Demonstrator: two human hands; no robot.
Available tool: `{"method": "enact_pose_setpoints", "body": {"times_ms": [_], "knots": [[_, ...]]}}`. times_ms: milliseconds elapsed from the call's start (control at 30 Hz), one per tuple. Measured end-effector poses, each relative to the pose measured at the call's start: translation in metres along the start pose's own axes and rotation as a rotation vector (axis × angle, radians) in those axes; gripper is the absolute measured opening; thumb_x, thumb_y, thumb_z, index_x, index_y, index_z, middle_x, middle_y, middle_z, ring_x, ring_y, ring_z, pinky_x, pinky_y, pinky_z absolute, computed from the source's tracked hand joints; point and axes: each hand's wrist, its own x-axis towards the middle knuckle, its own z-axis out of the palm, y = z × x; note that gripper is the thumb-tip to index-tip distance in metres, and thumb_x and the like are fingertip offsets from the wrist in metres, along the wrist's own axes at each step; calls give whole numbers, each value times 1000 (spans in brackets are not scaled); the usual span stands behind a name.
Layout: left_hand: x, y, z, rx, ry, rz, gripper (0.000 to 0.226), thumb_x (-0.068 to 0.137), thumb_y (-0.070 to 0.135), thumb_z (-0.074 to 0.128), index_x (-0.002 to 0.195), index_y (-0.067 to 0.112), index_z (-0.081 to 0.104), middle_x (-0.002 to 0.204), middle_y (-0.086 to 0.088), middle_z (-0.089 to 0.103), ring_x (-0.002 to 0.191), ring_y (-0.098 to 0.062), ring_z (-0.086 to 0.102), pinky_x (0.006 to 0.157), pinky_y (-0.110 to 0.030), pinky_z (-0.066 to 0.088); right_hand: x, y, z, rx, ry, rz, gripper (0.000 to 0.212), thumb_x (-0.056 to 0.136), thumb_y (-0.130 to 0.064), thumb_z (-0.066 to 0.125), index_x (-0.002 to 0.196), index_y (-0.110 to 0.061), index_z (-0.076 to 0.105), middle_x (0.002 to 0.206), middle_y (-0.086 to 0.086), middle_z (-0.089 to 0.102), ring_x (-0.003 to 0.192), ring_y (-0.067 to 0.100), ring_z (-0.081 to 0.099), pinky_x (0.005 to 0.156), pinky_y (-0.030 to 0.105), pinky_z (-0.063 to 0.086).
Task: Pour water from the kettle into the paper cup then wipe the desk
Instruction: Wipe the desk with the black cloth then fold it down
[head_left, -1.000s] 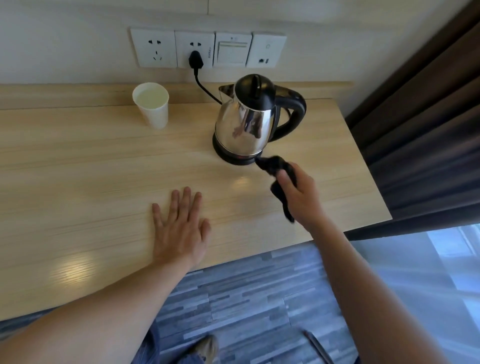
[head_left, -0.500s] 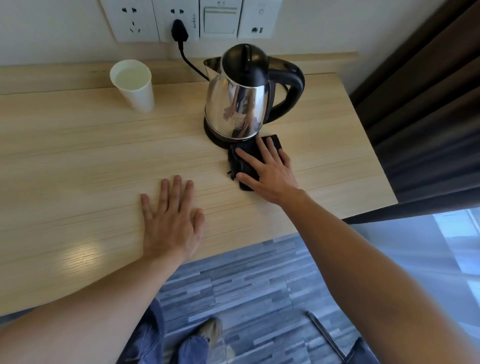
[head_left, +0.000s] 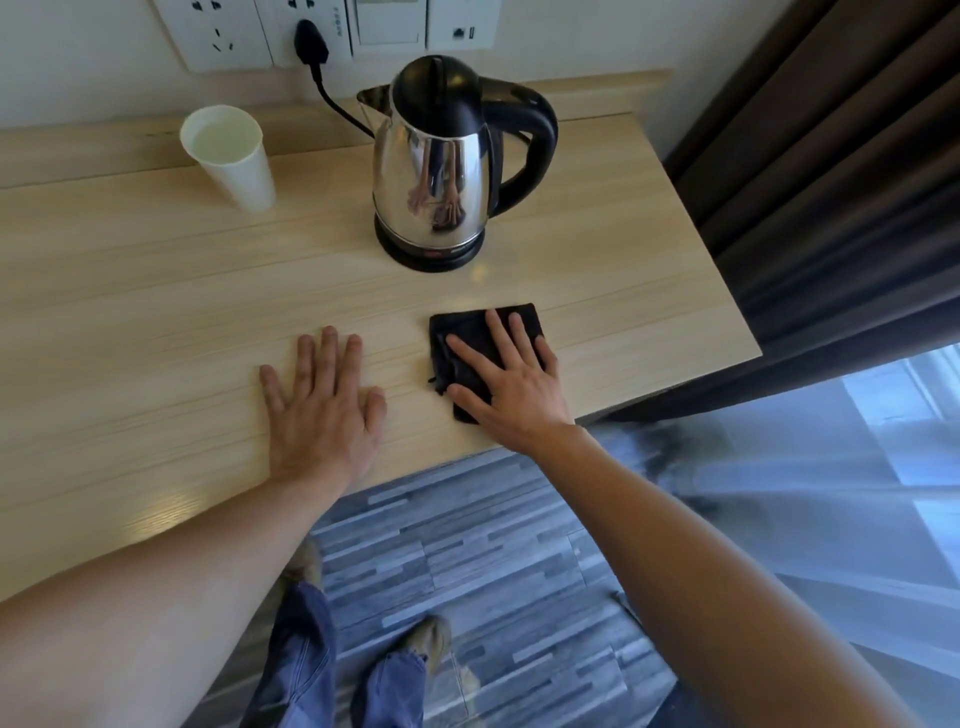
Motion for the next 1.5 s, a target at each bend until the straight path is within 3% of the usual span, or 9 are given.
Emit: {"method": "enact_pose_setpoints", "body": {"times_ms": [267, 433, 633, 767, 900, 967, 1033, 1100, 1500], "knots": [[4, 0, -9, -12, -127, -5, 69, 105, 53, 6, 165, 26, -17, 175, -2, -23, 162, -26, -19, 128, -65, -9, -46, 0, 24, 65, 71, -63, 55, 107, -59, 29, 160, -49, 22, 174, -7, 0, 160, 16, -11, 127, 41, -1], [0, 31, -11, -98, -48, 76, 71, 106, 56, 8, 165, 24, -16, 174, -2, -24, 162, -23, -19, 131, -56, -8, -81, -1, 29, 285, 170, -93, 46, 105, -50, 40, 148, -36, 54, 166, -11, 36, 157, 6, 18, 123, 34, 18], [1, 53, 1, -49, -11, 127, 72, 105, 58, 12, 167, 27, -9, 176, 1, -15, 163, -19, -14, 131, -57, -6, -111, 3, -20, 1271, -129, 186, 30, 107, -37, 54, 128, -21, 67, 105, 0, 76, 93, 11, 65, 87, 30, 51], [3, 53, 3, -40, -13, 119, 71, 105, 58, 10, 166, 30, -11, 175, 3, -19, 162, -18, -18, 131, -56, -6, -75, 24, -74, 1597, 43, 253, 36, 105, -30, 47, 136, -22, 63, 129, 5, 74, 111, 11, 72, 89, 20, 55], [6, 51, 8, -36, -9, 125, 71, 102, 60, 4, 165, 31, -14, 174, 3, -21, 161, -19, -21, 131, -56, -6, 1, 54, -103, 1148, 257, 199, 28, 111, -23, 45, 132, -12, 62, 110, 6, 72, 90, 3, 69, 81, 21, 56], [6, 50, 8, -36, -10, 126, 72, 101, 60, 1, 164, 31, -16, 174, 3, -23, 160, -18, -22, 131, -56, -6, 44, 72, -98, 838, 263, 153, 34, 110, -33, 47, 141, -21, 56, 126, 5, 66, 115, 11, 64, 100, 43, 55], [7, 49, 9, -38, -9, 133, 72, 100, 61, 0, 163, 30, -17, 173, 3, -24, 160, -18, -23, 131, -56, -6, 79, 84, -84, 415, 132, 149, 54, 108, -50, 41, 159, -35, 35, 166, 8, 34, 155, 27, 25, 123, 54, 27], [6, 50, 9, -42, -4, 136, 73, 100, 61, 0, 163, 30, -16, 173, 3, -23, 160, -19, -22, 131, -56, -6, 99, 89, -69, 163, 29, 154, 69, 103, -67, 32, 164, -41, 12, 175, 6, -2, 160, 24, -11, 128, 51, 5], [7, 50, 6, -13, -29, 128, 72, 100, 62, -2, 162, 30, -21, 172, 3, -28, 158, -19, -27, 131, -57, -7, 74, 73, -35, 15, 51, 168, 72, 95, -80, 21, 159, -57, -1, 174, -2, -15, 159, 19, -19, 129, 49, -3]]}}
